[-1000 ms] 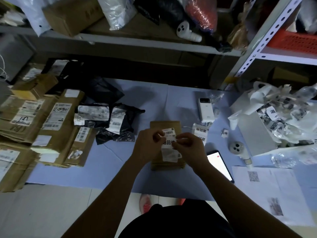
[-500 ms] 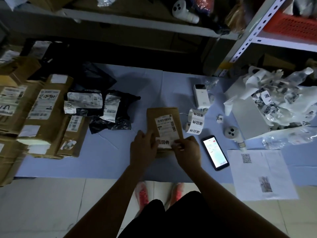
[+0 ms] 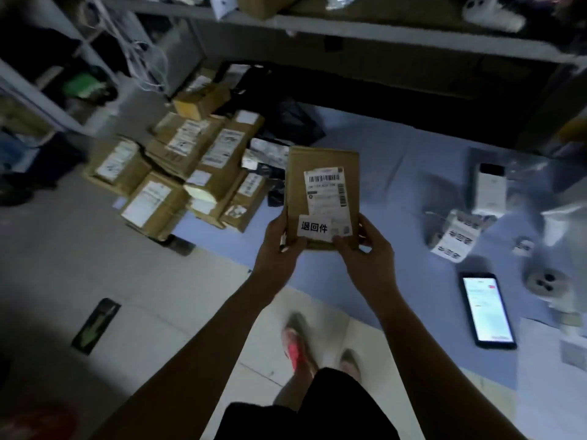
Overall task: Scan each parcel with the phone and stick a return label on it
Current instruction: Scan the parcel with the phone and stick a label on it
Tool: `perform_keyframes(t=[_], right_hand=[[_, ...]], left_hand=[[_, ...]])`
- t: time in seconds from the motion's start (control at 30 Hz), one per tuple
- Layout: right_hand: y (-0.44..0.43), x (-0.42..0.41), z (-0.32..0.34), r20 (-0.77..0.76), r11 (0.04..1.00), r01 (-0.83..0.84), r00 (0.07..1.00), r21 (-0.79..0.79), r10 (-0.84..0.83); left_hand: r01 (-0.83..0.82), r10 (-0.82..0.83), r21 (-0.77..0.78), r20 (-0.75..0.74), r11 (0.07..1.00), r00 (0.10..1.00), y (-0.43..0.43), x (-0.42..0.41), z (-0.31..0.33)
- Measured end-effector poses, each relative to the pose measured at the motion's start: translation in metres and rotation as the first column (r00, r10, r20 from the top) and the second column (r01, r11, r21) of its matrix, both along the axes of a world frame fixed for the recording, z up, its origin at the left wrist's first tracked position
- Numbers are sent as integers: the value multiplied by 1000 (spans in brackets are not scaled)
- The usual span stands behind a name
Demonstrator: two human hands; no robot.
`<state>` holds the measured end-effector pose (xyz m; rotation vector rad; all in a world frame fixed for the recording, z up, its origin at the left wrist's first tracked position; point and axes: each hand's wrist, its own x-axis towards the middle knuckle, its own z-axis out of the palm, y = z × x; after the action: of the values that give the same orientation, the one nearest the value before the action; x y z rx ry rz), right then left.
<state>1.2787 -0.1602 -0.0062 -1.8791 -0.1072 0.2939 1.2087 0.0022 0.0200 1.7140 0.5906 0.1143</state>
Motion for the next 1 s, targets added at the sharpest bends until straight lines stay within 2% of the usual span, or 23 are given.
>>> perform_keyframes(t=[0.2,0.3,0.43,0.57,0.67,0.8,0.93,1.0], right_hand=[[126,-44,56,146,972,-202,972,123,183],[194,-73,78,137,941,-286,955,180,263],[301,-126,94,198,901,-408,905,152,376],[410,-194,98,244,899,-426,886,98,393],[481,-240,87,190,882,-464,877,90,442],[559,-279,55,80,864,-504,860,-13,503],[638,-286,12,-62,840,-535,845,-92,532],[680,-276,-13,-129,830,-544,838,-121,530]], left_hand=[[-219,219,-13,142,976,965,112,-76,56],[-272,270,-27,245,962,931,169,-119,77],[-375,359,4,278,927,891,268,-186,79],[-408,394,-11,284,913,874,374,-258,74],[-441,425,14,243,897,872,441,-306,64],[-462,455,35,130,886,881,522,-348,35],[-389,385,77,60,918,921,600,-354,-5],[-375,378,74,-30,924,925,642,-344,-33]])
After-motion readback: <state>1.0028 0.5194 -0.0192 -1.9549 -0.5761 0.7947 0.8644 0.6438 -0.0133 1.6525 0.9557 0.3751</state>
